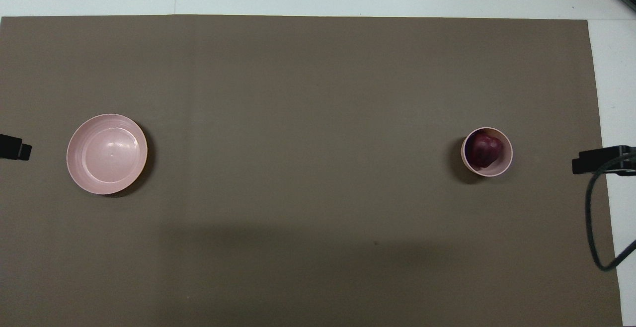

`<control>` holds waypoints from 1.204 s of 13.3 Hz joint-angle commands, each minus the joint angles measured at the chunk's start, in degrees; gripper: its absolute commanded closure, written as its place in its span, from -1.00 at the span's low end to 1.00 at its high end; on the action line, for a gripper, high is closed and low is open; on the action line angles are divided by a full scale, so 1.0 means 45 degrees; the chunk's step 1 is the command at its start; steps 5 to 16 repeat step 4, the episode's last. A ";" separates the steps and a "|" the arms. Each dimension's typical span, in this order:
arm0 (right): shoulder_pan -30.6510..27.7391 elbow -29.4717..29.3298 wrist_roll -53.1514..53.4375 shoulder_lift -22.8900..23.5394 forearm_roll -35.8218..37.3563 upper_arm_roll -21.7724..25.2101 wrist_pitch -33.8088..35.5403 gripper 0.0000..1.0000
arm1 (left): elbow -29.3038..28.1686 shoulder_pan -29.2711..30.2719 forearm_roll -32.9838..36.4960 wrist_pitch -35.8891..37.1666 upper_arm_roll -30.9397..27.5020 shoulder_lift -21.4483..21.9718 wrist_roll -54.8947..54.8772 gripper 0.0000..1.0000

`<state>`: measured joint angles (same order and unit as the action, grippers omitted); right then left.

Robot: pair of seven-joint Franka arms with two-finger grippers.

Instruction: Move apple from plate to bowl

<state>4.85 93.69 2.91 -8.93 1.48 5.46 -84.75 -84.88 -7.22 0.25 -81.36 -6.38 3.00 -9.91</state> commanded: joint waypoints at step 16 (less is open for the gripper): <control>-0.0141 0.0254 -0.0236 -0.0164 0.0141 -0.0060 -0.0267 -1.00 | -0.0200 -0.0095 0.0237 0.0092 -0.0066 0.0252 -0.0142 -1.00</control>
